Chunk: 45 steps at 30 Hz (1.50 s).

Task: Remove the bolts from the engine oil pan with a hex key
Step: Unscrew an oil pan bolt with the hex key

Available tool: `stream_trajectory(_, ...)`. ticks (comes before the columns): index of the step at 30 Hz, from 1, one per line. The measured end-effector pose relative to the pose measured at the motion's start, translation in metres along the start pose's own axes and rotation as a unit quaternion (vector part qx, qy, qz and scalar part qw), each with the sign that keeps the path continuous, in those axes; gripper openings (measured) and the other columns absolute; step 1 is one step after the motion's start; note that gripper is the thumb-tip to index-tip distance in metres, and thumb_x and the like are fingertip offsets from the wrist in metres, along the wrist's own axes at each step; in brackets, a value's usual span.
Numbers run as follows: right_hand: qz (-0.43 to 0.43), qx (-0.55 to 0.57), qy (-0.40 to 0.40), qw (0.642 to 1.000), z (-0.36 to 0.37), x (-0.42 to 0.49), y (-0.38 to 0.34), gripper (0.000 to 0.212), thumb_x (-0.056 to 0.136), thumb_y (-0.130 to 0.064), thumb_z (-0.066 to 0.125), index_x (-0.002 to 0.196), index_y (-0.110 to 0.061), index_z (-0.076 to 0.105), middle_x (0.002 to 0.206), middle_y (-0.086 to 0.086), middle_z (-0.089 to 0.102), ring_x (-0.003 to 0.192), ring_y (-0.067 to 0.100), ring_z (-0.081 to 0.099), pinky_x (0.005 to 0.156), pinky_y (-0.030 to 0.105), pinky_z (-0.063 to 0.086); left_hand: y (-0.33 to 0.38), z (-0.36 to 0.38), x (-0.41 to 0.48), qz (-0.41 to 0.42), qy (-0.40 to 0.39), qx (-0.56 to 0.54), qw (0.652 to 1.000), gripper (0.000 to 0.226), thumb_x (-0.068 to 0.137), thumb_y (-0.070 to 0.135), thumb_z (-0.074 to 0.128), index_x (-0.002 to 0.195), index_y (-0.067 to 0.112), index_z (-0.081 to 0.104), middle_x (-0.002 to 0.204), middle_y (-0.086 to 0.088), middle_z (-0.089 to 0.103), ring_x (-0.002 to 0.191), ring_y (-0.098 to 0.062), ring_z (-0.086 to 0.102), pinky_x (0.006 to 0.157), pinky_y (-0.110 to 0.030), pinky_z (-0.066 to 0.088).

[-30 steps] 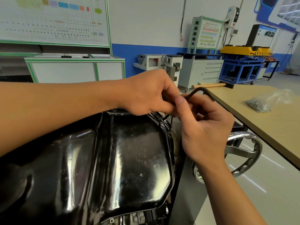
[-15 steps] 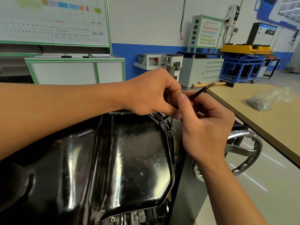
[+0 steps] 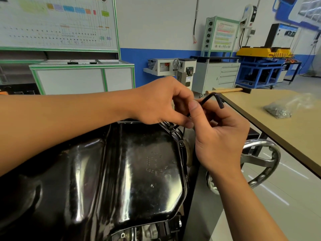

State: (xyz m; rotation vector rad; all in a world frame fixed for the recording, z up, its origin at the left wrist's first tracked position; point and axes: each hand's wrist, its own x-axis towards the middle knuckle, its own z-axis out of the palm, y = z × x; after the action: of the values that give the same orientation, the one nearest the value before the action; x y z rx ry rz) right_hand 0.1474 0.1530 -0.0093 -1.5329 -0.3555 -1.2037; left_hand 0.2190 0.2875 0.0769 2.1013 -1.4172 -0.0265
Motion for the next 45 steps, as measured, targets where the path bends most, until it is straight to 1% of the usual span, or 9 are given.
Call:
stream_trajectory(4, -0.001, -0.005, -0.006, 1.000, -0.002, 0.001, 0.000, 0.007, 0.094, -0.011, 0.069, 0.091, -0.013, 0.075, 0.072, 0.016, 0.064, 0.066, 0.032, 0.057, 0.059, 0.045, 0.049, 0.000, -0.002, -0.005, 0.004, -0.037, -0.011, 0.999, 0.018, 0.089, 0.012, 0.072, 0.105, 0.017, 0.077, 0.091, 0.015, 0.076, 0.088, 0.004, 0.069, 0.080, -0.006, 0.045)
stream_trajectory(10, 0.005, -0.002, 0.003, 1.000, 0.000, 0.000, -0.002, 0.006, 0.092, -0.011, 0.072, 0.096, -0.013, 0.076, 0.073, 0.014, 0.067, 0.065, 0.032, 0.058, 0.058, 0.042, 0.049, 0.001, 0.002, 0.001, -0.002, 0.034, 0.028, 0.999, 0.016, 0.074, 0.016, 0.085, 0.075, 0.009, 0.070, 0.064, 0.001, 0.064, 0.061, -0.007, 0.056, 0.062, -0.022, 0.046)
stream_trajectory(16, -0.003, -0.012, 0.000, 1.000, 0.000, 0.000, -0.003, 0.010, 0.091, -0.011, 0.072, 0.090, -0.020, 0.074, 0.070, 0.011, 0.065, 0.064, 0.030, 0.057, 0.057, 0.042, 0.048, 0.001, -0.001, -0.006, 0.016, -0.032, -0.031, 0.999, 0.019, 0.088, 0.012, 0.072, 0.104, 0.022, 0.075, 0.091, 0.017, 0.076, 0.088, 0.004, 0.069, 0.082, -0.010, 0.048)
stream_trajectory(23, 0.005, 0.004, -0.005, 1.000, 0.001, 0.000, -0.002, 0.004, 0.091, -0.010, 0.072, 0.089, -0.013, 0.075, 0.069, 0.008, 0.064, 0.062, 0.025, 0.057, 0.055, 0.039, 0.048, 0.001, 0.003, 0.001, 0.011, 0.035, 0.014, 0.999, 0.029, 0.074, 0.007, 0.083, 0.064, 0.013, 0.057, 0.052, 0.015, 0.048, 0.050, 0.000, 0.042, 0.054, -0.009, 0.035)
stream_trajectory(26, 0.006, 0.007, 0.002, 1.000, 0.000, 0.000, 0.000, 0.005, 0.092, -0.010, 0.071, 0.089, -0.011, 0.075, 0.073, -0.002, 0.070, 0.067, 0.011, 0.063, 0.063, 0.022, 0.049, 0.000, 0.002, -0.002, 0.015, 0.018, 0.014, 1.000, 0.023, 0.077, 0.009, 0.082, 0.070, 0.017, 0.061, 0.056, 0.019, 0.054, 0.053, 0.003, 0.050, 0.057, -0.005, 0.037)
stream_trajectory(31, 0.014, 0.009, 0.000, 1.000, 0.001, 0.000, -0.001, 0.014, 0.095, -0.012, 0.069, 0.081, -0.014, 0.073, 0.069, -0.002, 0.067, 0.064, 0.010, 0.061, 0.063, 0.019, 0.047, -0.005, -0.001, -0.002, 0.001, -0.010, 0.019, 1.000, 0.015, 0.077, 0.017, 0.084, 0.082, 0.019, 0.070, 0.066, 0.012, 0.064, 0.060, 0.002, 0.057, 0.060, -0.009, 0.043)
stream_trajectory(37, 0.004, 0.004, 0.034, 0.999, -0.005, 0.005, -0.004, 0.032, 0.098, -0.012, 0.063, 0.069, 0.003, 0.061, 0.062, 0.011, 0.050, 0.056, 0.013, 0.042, 0.056, 0.013, 0.036, -0.016, -0.009, -0.005, -0.072, -0.126, 0.176, 0.974, 0.019, 0.087, 0.023, 0.070, 0.101, 0.036, 0.073, 0.078, 0.011, 0.068, 0.078, -0.014, 0.061, 0.076, -0.033, 0.050)
stream_trajectory(41, 0.014, 0.008, 0.028, 0.999, -0.005, 0.004, -0.006, 0.030, 0.097, -0.011, 0.063, 0.068, -0.012, 0.060, 0.058, -0.002, 0.046, 0.056, 0.000, 0.040, 0.058, 0.012, 0.035, -0.014, -0.006, 0.000, -0.088, -0.156, 0.232, 0.956, 0.025, 0.095, 0.023, 0.062, 0.118, 0.028, 0.071, 0.077, 0.025, 0.055, 0.076, 0.007, 0.054, 0.068, -0.009, 0.033)
stream_trajectory(45, 0.019, 0.007, 0.036, 0.999, -0.007, 0.003, -0.005, 0.027, 0.098, -0.011, 0.063, 0.071, -0.005, 0.063, 0.059, 0.005, 0.046, 0.057, 0.000, 0.041, 0.058, 0.012, 0.036, -0.016, -0.007, 0.001, -0.065, -0.178, 0.267, 0.945, 0.026, 0.097, 0.026, 0.059, 0.122, 0.027, 0.068, 0.079, 0.029, 0.048, 0.077, 0.008, 0.050, 0.068, -0.007, 0.031)
